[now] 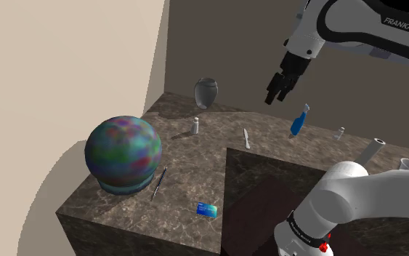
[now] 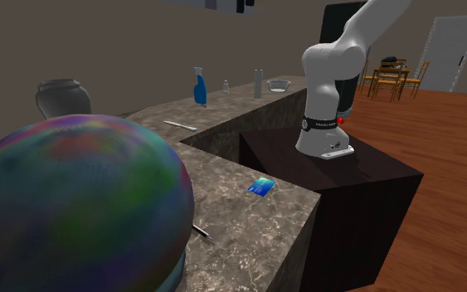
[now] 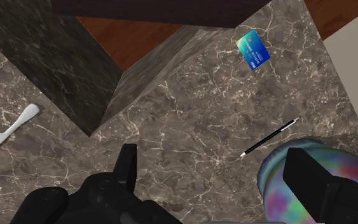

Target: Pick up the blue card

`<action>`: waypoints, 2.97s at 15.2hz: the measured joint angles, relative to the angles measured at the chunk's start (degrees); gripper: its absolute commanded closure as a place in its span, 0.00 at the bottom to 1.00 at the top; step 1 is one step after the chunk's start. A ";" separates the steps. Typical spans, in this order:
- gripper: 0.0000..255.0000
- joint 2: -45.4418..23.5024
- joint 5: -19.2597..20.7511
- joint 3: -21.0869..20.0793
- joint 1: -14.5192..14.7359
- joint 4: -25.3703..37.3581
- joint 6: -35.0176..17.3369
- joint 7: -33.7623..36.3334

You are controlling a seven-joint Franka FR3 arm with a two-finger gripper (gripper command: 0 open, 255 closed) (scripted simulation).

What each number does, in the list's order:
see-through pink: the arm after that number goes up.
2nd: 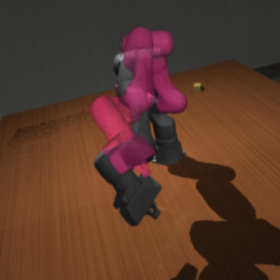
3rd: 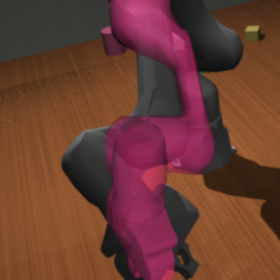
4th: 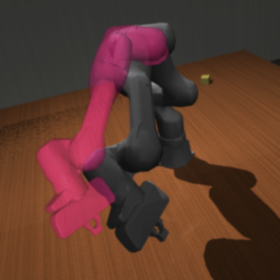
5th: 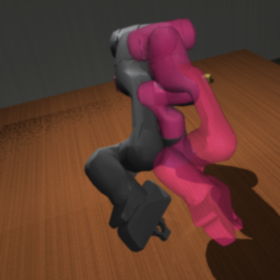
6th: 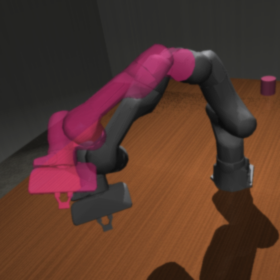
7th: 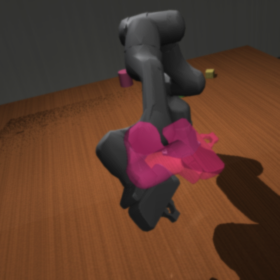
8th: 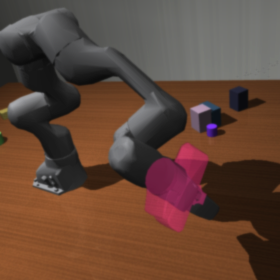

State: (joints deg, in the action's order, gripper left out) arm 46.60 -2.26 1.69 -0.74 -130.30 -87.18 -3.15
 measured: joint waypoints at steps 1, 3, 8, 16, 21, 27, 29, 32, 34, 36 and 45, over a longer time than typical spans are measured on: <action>0.00 0.00 0.00 0.00 0.00 0.00 0.00 0.00; 0.00 -0.30 -0.09 -0.36 0.55 -1.60 -1.47 -0.61; 0.00 -0.62 -1.14 -2.81 3.07 -9.56 -8.14 -1.97; 0.00 -3.71 -2.77 -6.50 7.58 -21.41 -20.42 -4.87; 0.00 -9.37 -3.86 -9.02 10.47 -26.22 -29.25 -6.55; 0.00 -18.02 -5.27 -12.64 14.13 -30.89 -40.56 -7.81; 0.00 -22.11 -5.49 -13.93 15.15 -31.85 -44.93 -8.11; 0.00 -27.79 -5.45 -15.70 16.47 -33.15 -50.94 -8.57; 0.00 -32.69 -5.06 -17.22 17.26 -33.75 -55.73 -8.24; 0.00 -37.48 -3.85 -18.52 17.67 -33.95 -60.00 -7.69; 0.00 -48.84 2.42 -18.88 16.72 -33.28 -70.03 -3.54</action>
State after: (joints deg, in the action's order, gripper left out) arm -2.24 0.16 -17.18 15.98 -163.59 -157.21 -6.69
